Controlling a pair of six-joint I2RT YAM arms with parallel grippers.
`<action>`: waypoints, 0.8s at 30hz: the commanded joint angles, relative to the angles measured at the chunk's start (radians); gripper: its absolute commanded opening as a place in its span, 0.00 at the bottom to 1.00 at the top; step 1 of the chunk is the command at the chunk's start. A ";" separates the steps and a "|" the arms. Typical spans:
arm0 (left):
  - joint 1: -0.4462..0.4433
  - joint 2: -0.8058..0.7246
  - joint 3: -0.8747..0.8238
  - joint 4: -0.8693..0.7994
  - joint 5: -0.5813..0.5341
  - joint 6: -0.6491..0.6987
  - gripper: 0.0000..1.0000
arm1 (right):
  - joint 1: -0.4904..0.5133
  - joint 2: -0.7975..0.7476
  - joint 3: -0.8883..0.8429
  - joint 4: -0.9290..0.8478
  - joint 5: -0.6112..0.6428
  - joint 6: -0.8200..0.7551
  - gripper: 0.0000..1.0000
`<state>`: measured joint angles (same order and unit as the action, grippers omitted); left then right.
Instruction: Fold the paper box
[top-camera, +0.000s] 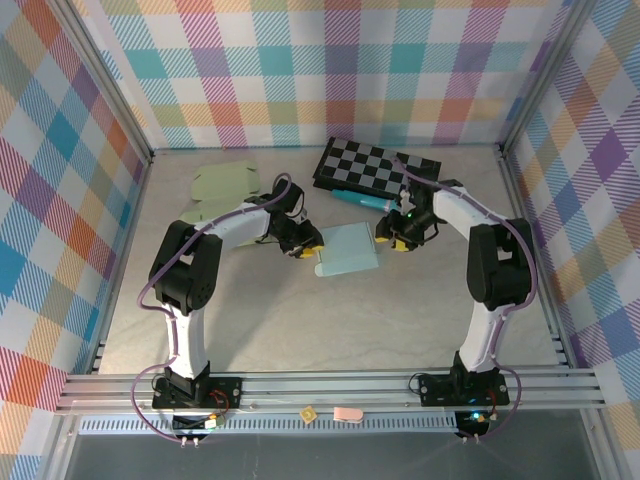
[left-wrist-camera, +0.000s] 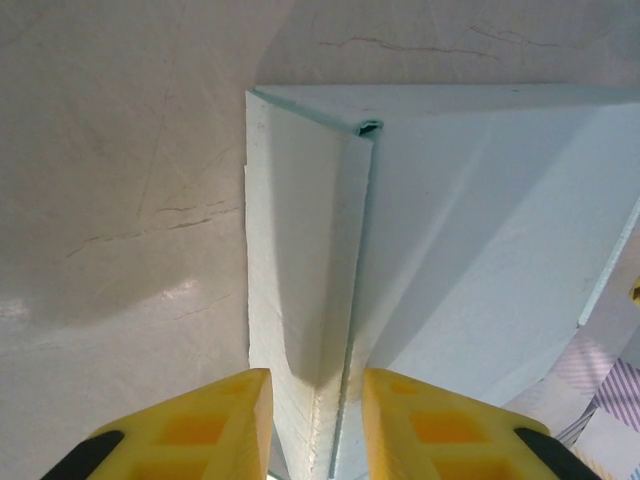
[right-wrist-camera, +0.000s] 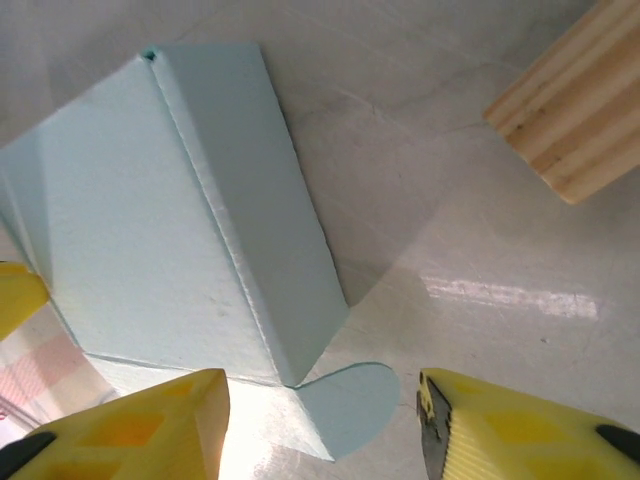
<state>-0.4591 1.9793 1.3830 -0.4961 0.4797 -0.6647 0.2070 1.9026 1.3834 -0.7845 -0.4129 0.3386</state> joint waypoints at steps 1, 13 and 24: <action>0.010 -0.016 -0.007 0.006 0.020 0.011 0.27 | -0.003 0.017 -0.002 0.032 -0.099 -0.033 0.55; 0.023 -0.028 -0.055 0.019 0.031 0.060 0.11 | -0.015 0.087 0.006 0.092 -0.264 -0.075 0.68; 0.049 -0.040 -0.119 0.015 0.042 0.114 0.10 | -0.016 0.117 -0.028 0.162 -0.351 -0.095 0.69</action>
<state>-0.4290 1.9480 1.3060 -0.4339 0.5354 -0.5819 0.1955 2.0029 1.3685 -0.6521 -0.6983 0.2726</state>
